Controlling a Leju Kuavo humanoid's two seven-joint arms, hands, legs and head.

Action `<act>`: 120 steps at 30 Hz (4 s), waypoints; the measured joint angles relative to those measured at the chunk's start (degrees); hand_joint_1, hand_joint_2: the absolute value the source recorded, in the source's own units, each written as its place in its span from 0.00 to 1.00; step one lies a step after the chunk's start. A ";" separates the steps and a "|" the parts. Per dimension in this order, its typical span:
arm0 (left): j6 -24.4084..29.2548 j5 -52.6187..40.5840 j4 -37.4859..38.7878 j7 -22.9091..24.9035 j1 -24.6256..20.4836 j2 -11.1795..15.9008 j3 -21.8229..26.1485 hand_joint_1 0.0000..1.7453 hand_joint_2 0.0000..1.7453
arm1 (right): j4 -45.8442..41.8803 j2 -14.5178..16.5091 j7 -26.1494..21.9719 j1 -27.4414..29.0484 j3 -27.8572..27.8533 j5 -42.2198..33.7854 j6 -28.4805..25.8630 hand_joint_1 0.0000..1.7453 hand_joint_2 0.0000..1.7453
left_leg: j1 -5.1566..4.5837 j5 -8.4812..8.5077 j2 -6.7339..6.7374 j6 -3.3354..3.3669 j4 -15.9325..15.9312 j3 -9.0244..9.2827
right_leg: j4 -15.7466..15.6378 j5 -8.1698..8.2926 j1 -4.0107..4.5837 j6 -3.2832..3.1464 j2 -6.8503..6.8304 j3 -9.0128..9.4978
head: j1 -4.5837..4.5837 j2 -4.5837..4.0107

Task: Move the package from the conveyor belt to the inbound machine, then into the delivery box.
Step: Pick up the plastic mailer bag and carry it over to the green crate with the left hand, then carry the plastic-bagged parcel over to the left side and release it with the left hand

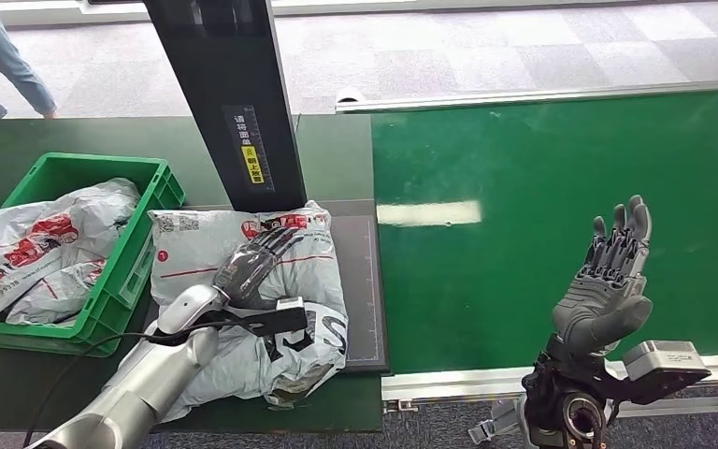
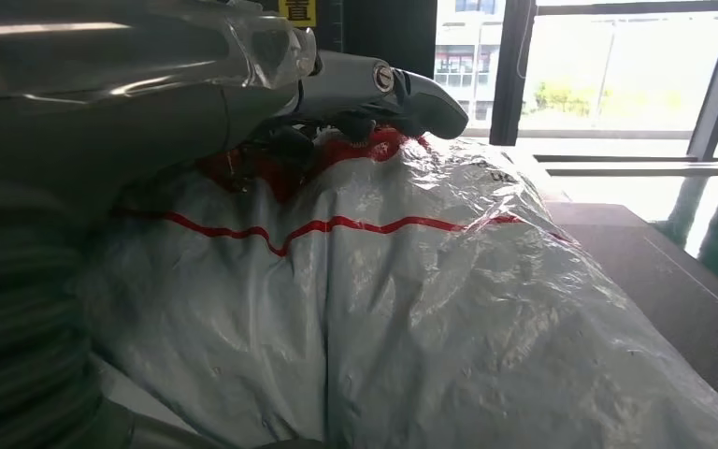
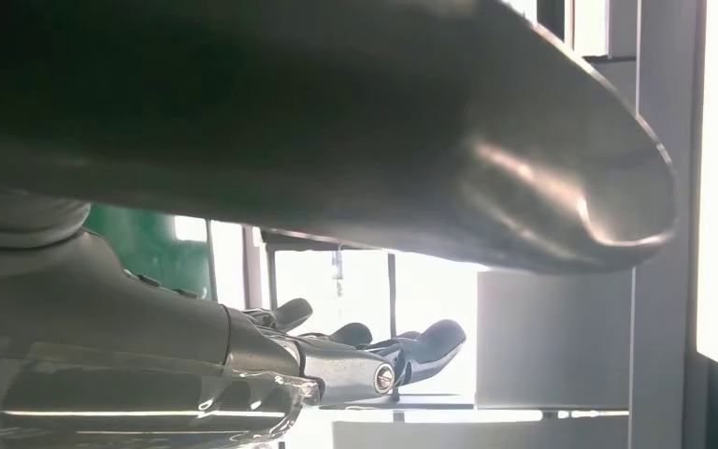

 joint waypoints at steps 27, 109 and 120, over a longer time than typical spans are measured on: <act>5.35 11.16 -0.10 -6.60 1.14 2.35 -5.43 1.00 1.00 | 0.19 0.86 0.05 -0.45 -0.42 1.48 -2.20 0.00 0.00 | -0.02 0.02 -0.05 -0.02 -0.01 0.38 | 0.00 -0.04 -0.01 0.02 -0.05 0.41 | 0.01 0.00; 26.29 -20.50 17.77 19.34 -14.07 21.58 39.24 0.22 1.00 | -5.51 1.75 0.53 4.57 -1.44 1.33 -5.28 0.00 0.00 | 0.09 0.11 0.04 -0.16 0.00 -0.40 | 0.09 0.00 0.07 -0.07 0.03 -0.49 | 0.02 -0.01; 28.76 -10.64 13.45 4.69 -14.45 18.67 45.41 0.00 1.00 | -5.15 1.75 0.79 3.56 -1.14 2.15 -5.10 0.00 0.00 | 0.09 0.11 0.05 -0.16 0.00 -0.43 | 0.09 0.00 0.07 -0.07 0.03 -0.51 | 0.03 0.00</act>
